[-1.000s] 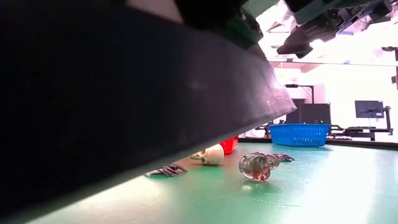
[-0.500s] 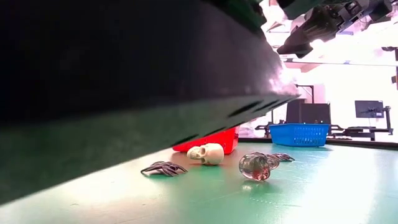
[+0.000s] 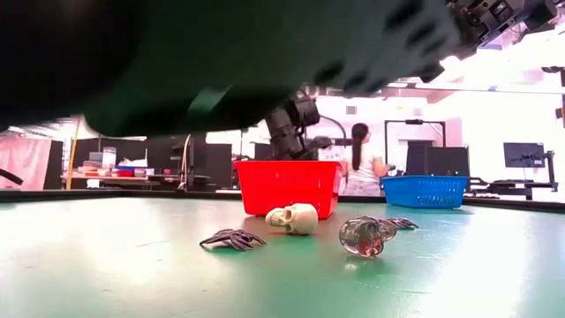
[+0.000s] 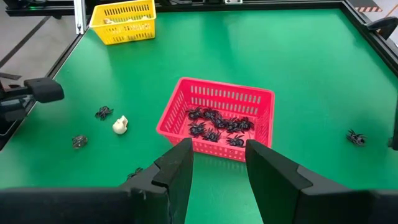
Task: Sort Halloween decoration
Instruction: Put the black skull toy into the blue bin
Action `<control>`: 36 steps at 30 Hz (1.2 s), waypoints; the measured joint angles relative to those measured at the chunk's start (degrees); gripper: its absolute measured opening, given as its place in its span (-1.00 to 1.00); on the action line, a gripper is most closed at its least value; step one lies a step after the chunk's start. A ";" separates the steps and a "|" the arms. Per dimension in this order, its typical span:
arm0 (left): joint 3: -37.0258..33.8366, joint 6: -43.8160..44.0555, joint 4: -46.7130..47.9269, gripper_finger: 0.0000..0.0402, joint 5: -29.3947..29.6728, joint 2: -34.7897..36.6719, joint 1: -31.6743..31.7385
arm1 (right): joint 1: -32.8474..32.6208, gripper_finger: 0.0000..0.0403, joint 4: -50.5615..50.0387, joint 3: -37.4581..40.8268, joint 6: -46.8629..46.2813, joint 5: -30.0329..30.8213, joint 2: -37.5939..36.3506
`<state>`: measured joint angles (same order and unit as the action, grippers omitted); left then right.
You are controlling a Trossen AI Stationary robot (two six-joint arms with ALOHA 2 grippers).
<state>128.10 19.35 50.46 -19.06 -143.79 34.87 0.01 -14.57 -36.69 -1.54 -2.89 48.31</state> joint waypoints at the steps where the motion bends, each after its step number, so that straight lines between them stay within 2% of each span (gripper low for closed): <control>1: 0.79 -0.25 0.40 -0.46 -0.05 0.00 0.00 | 0.00 -0.12 0.00 0.00 0.00 0.02 0.00; 8: 6.36 -0.93 1.56 -0.46 -1.37 0.02 -0.32 | 0.00 -0.12 -0.32 0.00 -0.02 -0.01 0.00; 13: 6.60 -1.04 -7.74 -0.46 -2.74 0.18 -4.17 | 0.09 -0.12 -1.26 0.00 0.39 0.04 0.00; 20: 6.55 -3.61 -32.62 -0.46 5.44 -3.86 -12.11 | 0.17 -0.12 -1.56 0.00 0.66 1.81 -0.02; 22: 6.44 -4.97 -34.91 -0.46 7.40 -4.04 -13.54 | 0.05 -0.12 -1.95 0.00 0.62 1.80 -0.08; 24: 6.75 -6.47 -39.67 -0.46 12.11 -4.61 -14.50 | 0.02 -0.12 -1.90 0.00 0.62 1.92 -0.22; 30: 6.54 -7.08 -42.47 -0.46 11.86 -6.50 -14.76 | 0.22 -0.12 -1.83 0.00 1.36 2.04 -0.50; 33: 6.59 -8.25 -42.72 -0.45 14.73 -7.33 -14.90 | 0.50 -0.12 -1.74 0.00 1.38 2.05 -0.50; 36: 6.58 -9.68 -41.90 -0.43 14.99 -7.71 -14.91 | 0.50 -0.12 -1.77 0.00 1.40 2.05 -0.50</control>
<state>134.68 9.67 8.56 -4.08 -151.49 19.97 0.51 -16.34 -36.69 -0.14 -0.84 47.81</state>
